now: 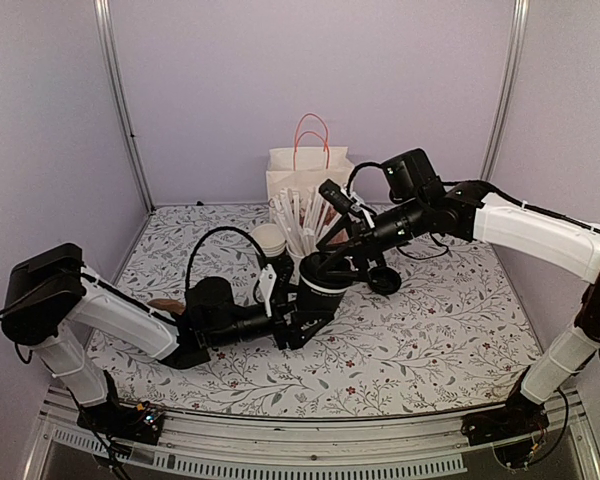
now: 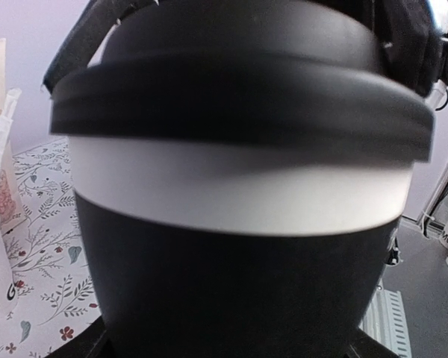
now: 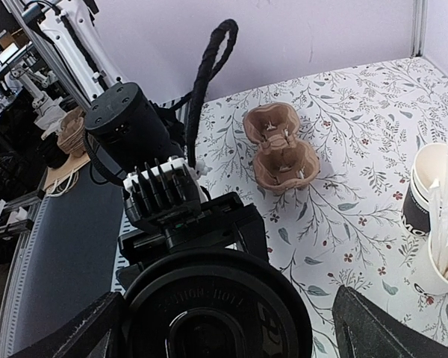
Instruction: Pack the takeout coffee
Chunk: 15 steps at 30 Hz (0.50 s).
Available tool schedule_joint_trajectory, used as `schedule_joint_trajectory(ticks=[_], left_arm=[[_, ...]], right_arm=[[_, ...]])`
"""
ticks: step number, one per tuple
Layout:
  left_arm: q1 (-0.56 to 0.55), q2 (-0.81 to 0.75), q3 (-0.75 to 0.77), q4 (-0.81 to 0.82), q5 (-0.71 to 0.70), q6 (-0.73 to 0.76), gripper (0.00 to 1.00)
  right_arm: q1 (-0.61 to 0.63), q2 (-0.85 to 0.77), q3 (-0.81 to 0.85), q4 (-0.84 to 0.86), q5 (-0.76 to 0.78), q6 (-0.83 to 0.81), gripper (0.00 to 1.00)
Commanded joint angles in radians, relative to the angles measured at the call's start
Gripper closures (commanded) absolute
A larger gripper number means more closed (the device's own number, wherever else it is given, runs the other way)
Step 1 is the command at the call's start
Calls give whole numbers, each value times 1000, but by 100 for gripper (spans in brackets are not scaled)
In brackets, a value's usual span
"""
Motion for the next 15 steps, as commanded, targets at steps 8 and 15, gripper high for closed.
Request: schedule_joint_trajectory(ticks=[8, 15], left_arm=[[-16, -6, 13, 41, 10, 11, 28], [-17, -5, 20, 17, -35, -3, 18]], right_arm=[[1, 21, 7, -31, -7, -39, 5], [2, 50, -1, -43, -16, -55, 20]])
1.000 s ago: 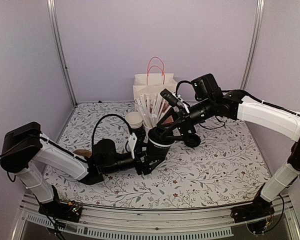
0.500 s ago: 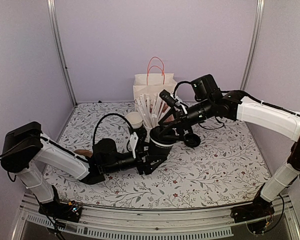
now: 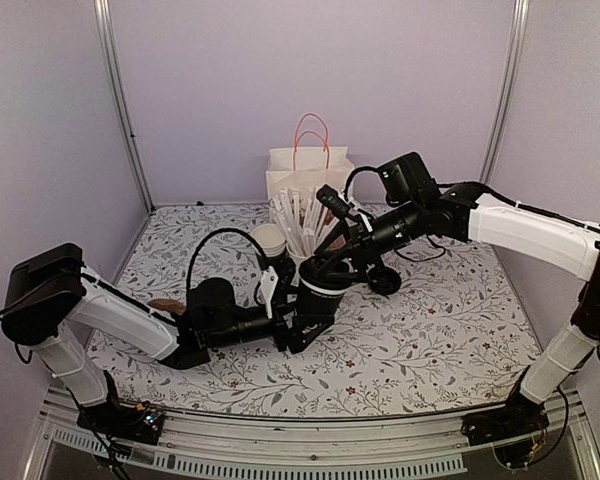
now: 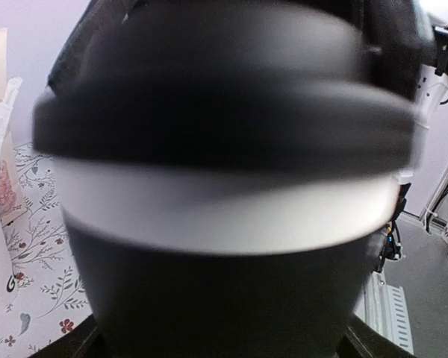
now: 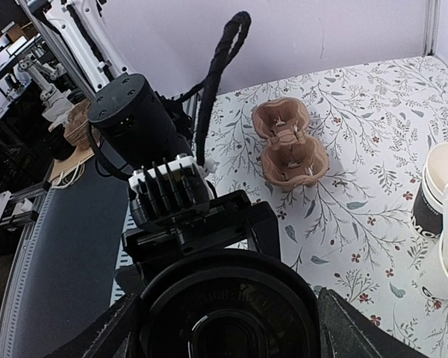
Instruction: Pack the takeout coffee
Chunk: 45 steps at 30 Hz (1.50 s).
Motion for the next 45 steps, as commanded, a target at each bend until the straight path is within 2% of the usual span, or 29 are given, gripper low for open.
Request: schedule_joint_trajectory(ticks=[1, 6, 7, 8, 14, 20, 25, 28, 31, 35, 36, 37, 38, 45], left_arm=[[-14, -5, 19, 36, -29, -2, 17], [-14, -1, 8, 19, -49, -9, 11], [-14, -2, 5, 11, -50, -12, 3], [-14, -3, -1, 1, -52, -17, 1], [-47, -55, -47, -178, -51, -41, 0], [-113, -273, -144, -408, -109, -88, 0], [-114, -445, -225, -486, -284, -186, 0], [-109, -485, -206, -597, -435, -271, 0], [-105, -449, -131, -700, -482, -301, 0], [-106, -339, -25, -732, -438, -301, 0], [-105, -312, -3, -737, -430, -302, 0], [-106, -287, 23, -747, -429, -305, 0], [-106, -264, 43, -757, -428, -307, 0], [-107, -197, 106, -736, -383, -315, 0]], right_arm=[[1, 31, -3, -34, 19, -25, 21], [2, 29, -28, -21, 69, -50, 26], [2, 31, -33, -20, 76, -58, 27], [2, 33, -36, -20, 81, -63, 28], [10, 40, -86, 16, 146, -109, 29], [50, 45, -182, 95, 230, -173, 27], [120, 54, -249, 135, 278, -232, 27], [166, 52, -295, 153, 302, -266, 27], [192, 51, -317, 161, 306, -277, 25], [195, 47, -314, 154, 306, -275, 16], [194, 44, -311, 148, 304, -274, 14], [194, 40, -306, 141, 301, -274, 5], [195, 27, -303, 131, 297, -273, 2], [194, -131, -273, -2, 209, -286, 1]])
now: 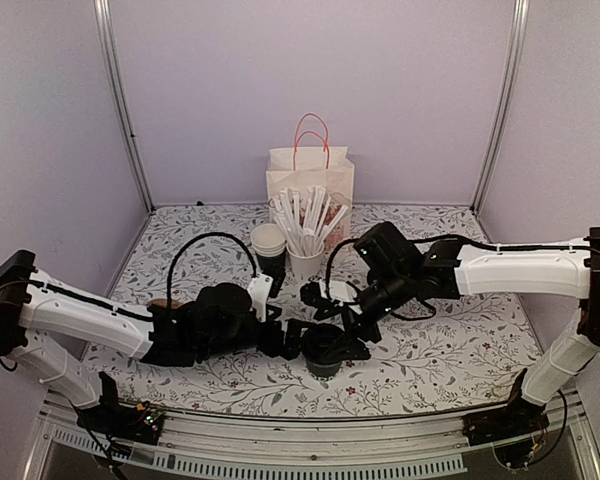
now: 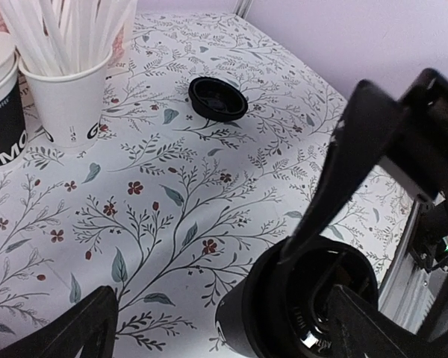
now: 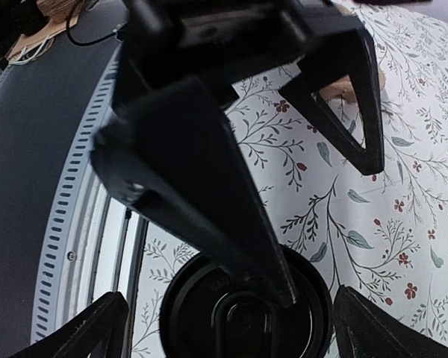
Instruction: Pack the takeout coffee
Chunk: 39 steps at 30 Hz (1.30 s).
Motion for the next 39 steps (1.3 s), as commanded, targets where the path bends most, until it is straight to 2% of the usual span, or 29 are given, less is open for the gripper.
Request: schedule_joint_trajectory(ticks=[1, 5, 9, 11, 13, 17, 22, 28, 39], left_arm=[[-1, 26, 35, -12, 31, -22, 0], [1, 52, 46, -25, 26, -44, 0], [12, 75, 54, -37, 36, -75, 4], [17, 84, 57, -39, 53, -83, 6], [19, 92, 65, -60, 62, -96, 7], [19, 110, 76, -89, 84, -114, 9], [18, 117, 74, -107, 94, -146, 12], [7, 124, 70, -106, 101, -173, 15], [-10, 166, 90, -115, 105, -206, 17]], right_arm=[[-2, -154, 28, -109, -74, -18, 1], [-35, -242, -6, -127, -59, 23, 1], [-209, -230, -63, -141, -252, 163, 2], [-303, -198, -98, -159, -334, 209, 7], [-346, -150, -126, -194, -394, 230, 15], [-356, -82, -161, -259, -505, 202, 23], [-354, 36, -108, -350, -594, 134, 34], [-350, 127, -85, -349, -632, 130, 43], [-284, 243, 10, -363, -666, 144, 46]])
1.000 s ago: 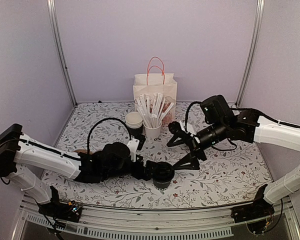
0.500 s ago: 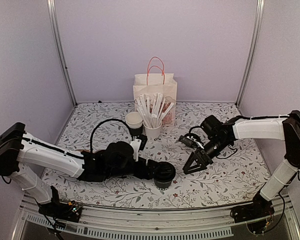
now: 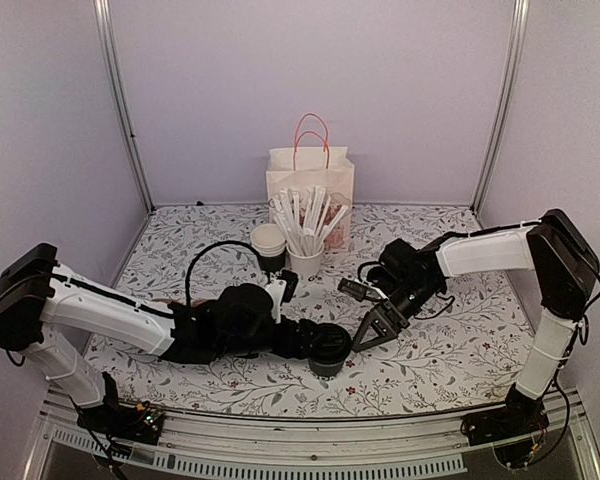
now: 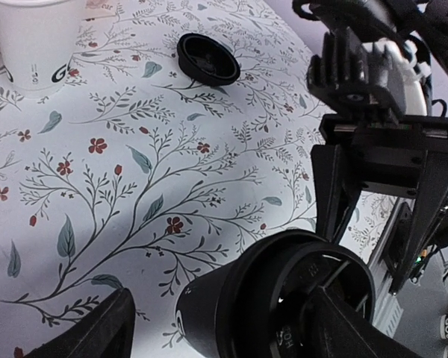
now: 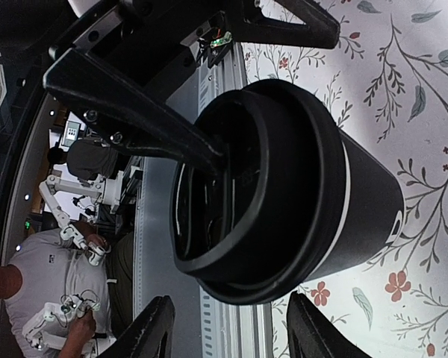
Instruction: Pack the takeout coffee
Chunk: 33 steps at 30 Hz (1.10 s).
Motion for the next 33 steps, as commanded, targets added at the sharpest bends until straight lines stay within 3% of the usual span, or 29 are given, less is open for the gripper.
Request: schedule_joint_trajectory(ticks=[1, 10, 22, 27, 33], left_arm=[[-14, 43, 5, -80, 4, -13, 18], [-28, 48, -3, -91, -2, -51, 19], [-59, 40, 3, -138, 0, -133, 27], [-71, 57, 3, -152, -4, -176, 30], [-83, 56, -36, -124, 12, -251, 36]], right_arm=[[24, 61, 50, -26, -51, -4, 47], [37, 103, 72, -9, -24, 32, 47], [37, 138, 122, -3, 116, 91, 36], [37, 186, 144, -16, 118, 101, 34], [37, 208, 163, -37, 93, 94, 25]])
